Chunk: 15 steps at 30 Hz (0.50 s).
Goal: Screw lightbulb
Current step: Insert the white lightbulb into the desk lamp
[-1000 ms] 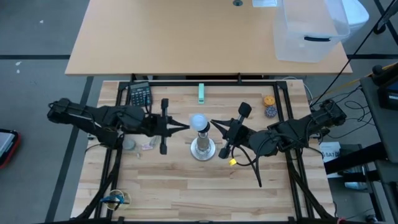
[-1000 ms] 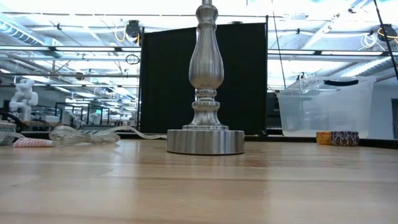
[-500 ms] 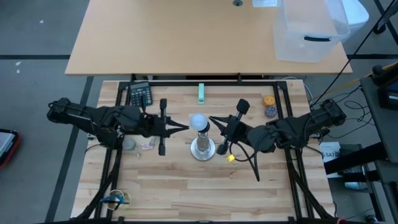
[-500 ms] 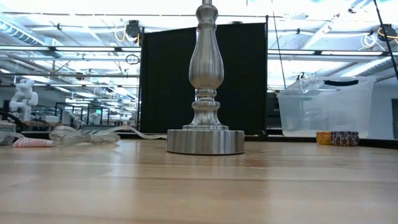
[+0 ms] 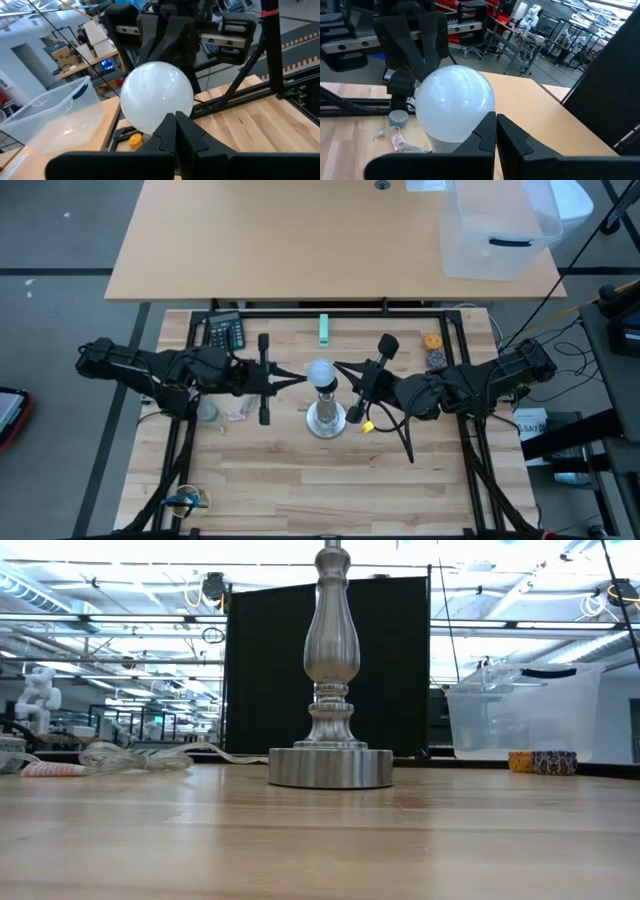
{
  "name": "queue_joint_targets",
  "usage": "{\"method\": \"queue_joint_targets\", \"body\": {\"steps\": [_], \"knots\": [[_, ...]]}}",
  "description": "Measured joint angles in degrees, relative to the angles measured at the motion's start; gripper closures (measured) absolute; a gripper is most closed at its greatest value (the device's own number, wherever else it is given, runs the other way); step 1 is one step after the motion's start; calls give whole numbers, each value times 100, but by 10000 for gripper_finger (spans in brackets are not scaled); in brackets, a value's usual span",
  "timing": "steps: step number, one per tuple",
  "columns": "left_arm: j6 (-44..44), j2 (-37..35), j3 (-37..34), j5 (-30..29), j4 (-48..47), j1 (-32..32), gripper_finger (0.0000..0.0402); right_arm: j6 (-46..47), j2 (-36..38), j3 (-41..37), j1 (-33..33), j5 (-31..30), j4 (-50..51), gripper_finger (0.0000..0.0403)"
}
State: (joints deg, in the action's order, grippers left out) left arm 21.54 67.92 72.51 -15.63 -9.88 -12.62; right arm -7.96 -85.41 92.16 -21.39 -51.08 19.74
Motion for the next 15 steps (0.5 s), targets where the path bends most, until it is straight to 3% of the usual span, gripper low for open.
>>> {"method": "queue_joint_targets", "body": {"steps": [15], "knots": [[9, 107, 0, 8, 99, 70, 401, 164, 7, 2, 0, -9, 134, 403]]}}
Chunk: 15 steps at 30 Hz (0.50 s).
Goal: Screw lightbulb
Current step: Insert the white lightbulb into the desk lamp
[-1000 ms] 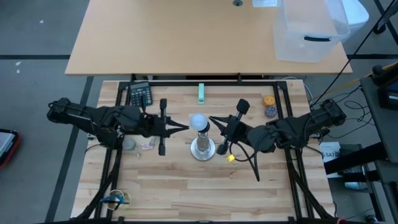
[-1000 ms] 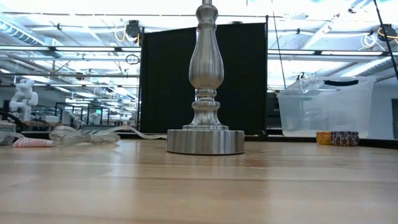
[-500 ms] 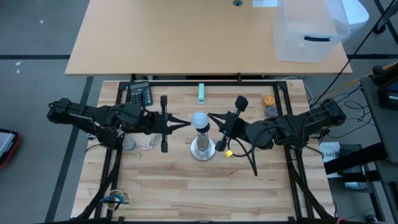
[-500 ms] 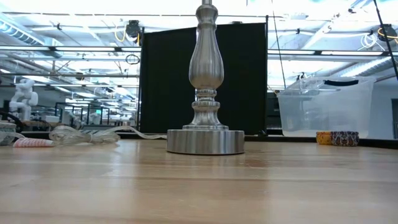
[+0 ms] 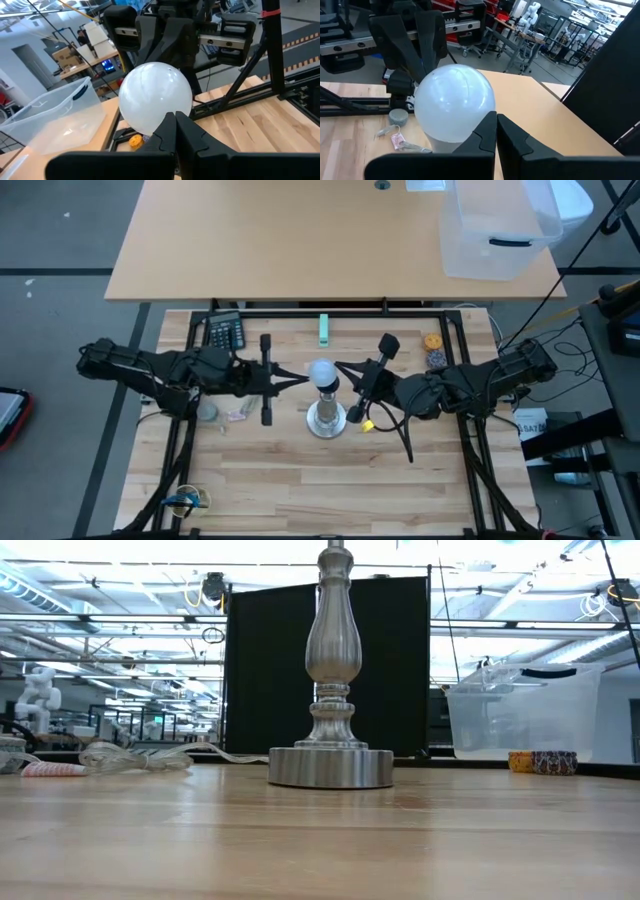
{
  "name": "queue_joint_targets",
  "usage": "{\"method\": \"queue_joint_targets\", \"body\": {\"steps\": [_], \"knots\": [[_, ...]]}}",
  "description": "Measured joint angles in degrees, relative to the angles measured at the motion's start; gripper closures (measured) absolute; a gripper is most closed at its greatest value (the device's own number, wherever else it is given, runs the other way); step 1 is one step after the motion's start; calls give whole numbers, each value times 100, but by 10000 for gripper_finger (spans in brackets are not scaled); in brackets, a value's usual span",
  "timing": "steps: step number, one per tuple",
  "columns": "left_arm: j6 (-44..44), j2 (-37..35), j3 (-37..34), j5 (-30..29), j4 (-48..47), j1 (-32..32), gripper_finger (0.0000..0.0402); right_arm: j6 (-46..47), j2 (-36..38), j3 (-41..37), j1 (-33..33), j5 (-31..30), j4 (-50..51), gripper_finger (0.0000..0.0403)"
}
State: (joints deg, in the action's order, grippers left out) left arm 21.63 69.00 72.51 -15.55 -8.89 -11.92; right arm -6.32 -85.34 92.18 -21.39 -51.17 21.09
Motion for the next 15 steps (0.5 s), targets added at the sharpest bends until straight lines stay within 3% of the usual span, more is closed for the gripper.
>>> {"method": "queue_joint_targets", "body": {"steps": [15], "knots": [[31, 8, 0, 2, 99, 17, 401, 219, 0, 2, -9, 6, 218, 402]]}}
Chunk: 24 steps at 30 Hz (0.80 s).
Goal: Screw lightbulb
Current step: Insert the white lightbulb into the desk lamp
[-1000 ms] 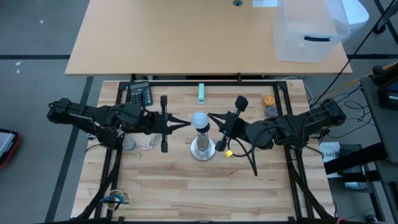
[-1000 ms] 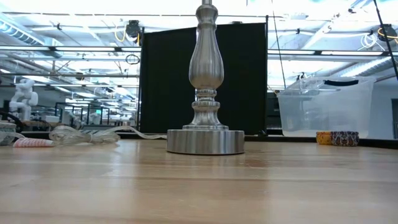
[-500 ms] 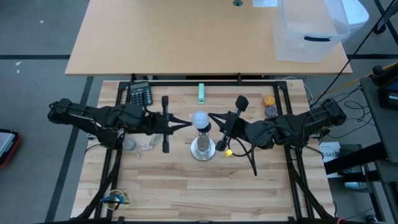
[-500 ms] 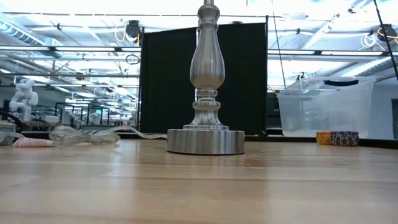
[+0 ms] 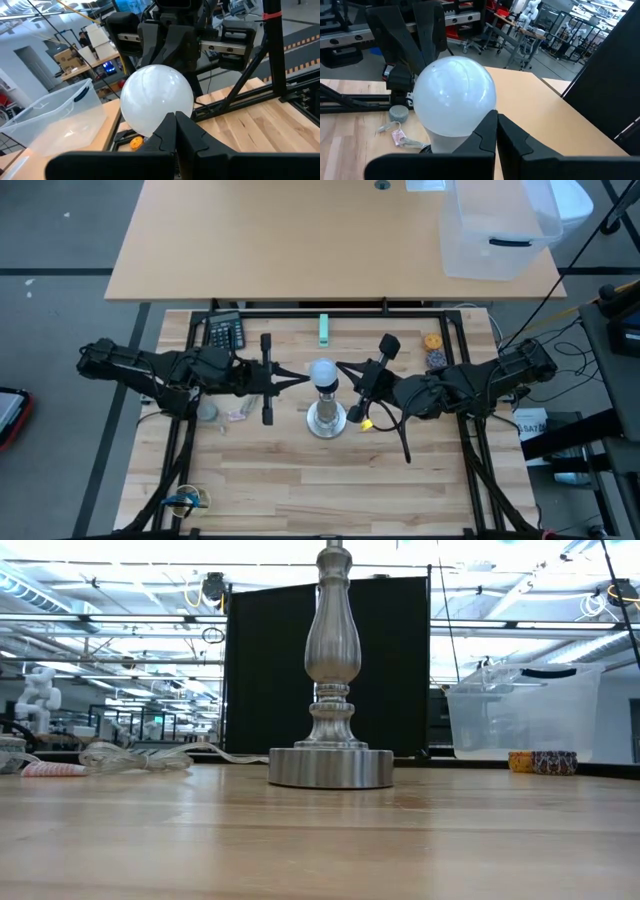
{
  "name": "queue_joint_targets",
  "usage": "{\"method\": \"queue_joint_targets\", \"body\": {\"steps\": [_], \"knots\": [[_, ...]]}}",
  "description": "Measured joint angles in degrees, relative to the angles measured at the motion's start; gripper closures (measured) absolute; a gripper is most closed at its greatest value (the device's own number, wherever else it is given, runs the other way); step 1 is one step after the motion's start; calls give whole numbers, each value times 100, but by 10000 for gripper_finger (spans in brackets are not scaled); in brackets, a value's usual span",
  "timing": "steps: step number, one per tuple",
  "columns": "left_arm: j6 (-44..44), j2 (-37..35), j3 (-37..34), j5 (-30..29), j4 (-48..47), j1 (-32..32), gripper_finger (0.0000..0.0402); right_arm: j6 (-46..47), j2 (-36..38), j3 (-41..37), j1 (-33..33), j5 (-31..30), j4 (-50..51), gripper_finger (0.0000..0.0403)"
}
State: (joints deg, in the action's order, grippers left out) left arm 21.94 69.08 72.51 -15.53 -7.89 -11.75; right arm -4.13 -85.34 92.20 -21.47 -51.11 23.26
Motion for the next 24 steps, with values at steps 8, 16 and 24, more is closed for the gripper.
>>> {"method": "queue_joint_targets", "body": {"steps": [8, 16, 24], "knots": [[71, 7, -2, 0, 52, 0, 401, 220, -2, -1, -12, 24, 291, 403], [80, 7, -4, 1, 97, 53, 401, 241, -2, 0, -97, -45, 316, 403], [56, 7, -4, -7, 115, 135, 401, 349, -4, -2, -120, -118, 450, 403]]}}
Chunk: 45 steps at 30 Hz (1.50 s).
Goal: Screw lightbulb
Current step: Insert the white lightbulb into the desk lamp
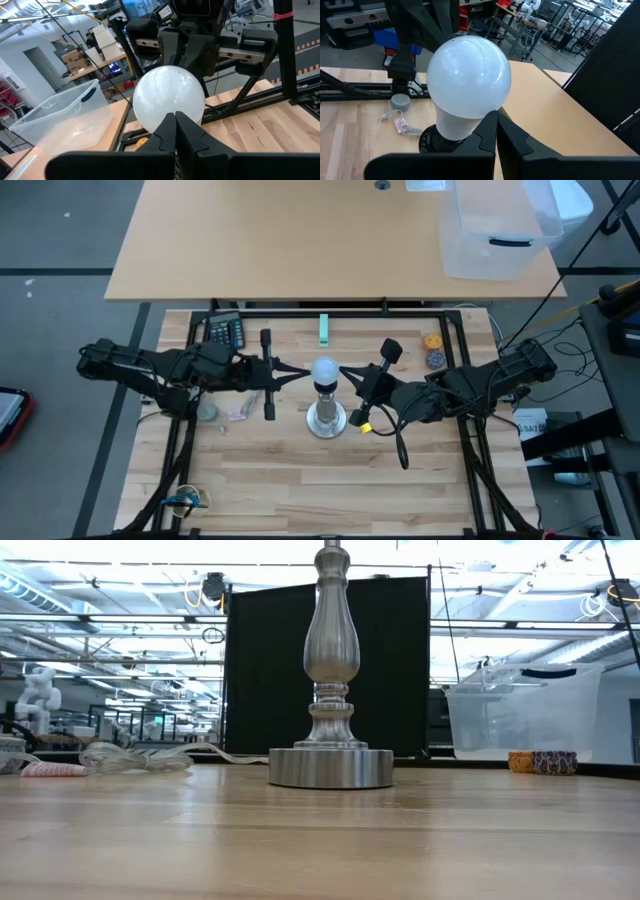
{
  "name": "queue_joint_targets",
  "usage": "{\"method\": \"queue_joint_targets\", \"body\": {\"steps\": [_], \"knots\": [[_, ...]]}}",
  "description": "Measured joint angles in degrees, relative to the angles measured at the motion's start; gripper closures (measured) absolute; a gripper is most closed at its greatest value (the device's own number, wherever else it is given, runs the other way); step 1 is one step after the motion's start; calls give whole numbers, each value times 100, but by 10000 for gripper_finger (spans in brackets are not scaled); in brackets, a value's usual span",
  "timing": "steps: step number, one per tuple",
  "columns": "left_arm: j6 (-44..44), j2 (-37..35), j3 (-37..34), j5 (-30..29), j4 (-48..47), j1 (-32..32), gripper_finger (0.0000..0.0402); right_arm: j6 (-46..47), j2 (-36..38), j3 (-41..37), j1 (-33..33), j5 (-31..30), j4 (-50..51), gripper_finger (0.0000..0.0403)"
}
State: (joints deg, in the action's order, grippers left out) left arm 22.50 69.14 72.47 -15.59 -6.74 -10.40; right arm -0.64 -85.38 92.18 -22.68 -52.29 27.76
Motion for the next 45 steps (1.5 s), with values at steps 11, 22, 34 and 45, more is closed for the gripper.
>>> {"method": "queue_joint_targets", "body": {"steps": [11, 22, 34, 45], "knots": [[-76, 36, 0, 14, 9, 78, 401, 135, 0, 1, 0, -10, 61, 403], [-105, 140, 0, 50, 68, 117, 401, 287, 0, 1, -12, -20, 173, 403], [-142, 160, 2, -34, 34, 206, 401, 340, -11, 0, -154, 63, 203, 403], [-155, 160, 0, -10, 24, 273, 401, 343, -89, 0, -152, 36, 203, 403]]}}
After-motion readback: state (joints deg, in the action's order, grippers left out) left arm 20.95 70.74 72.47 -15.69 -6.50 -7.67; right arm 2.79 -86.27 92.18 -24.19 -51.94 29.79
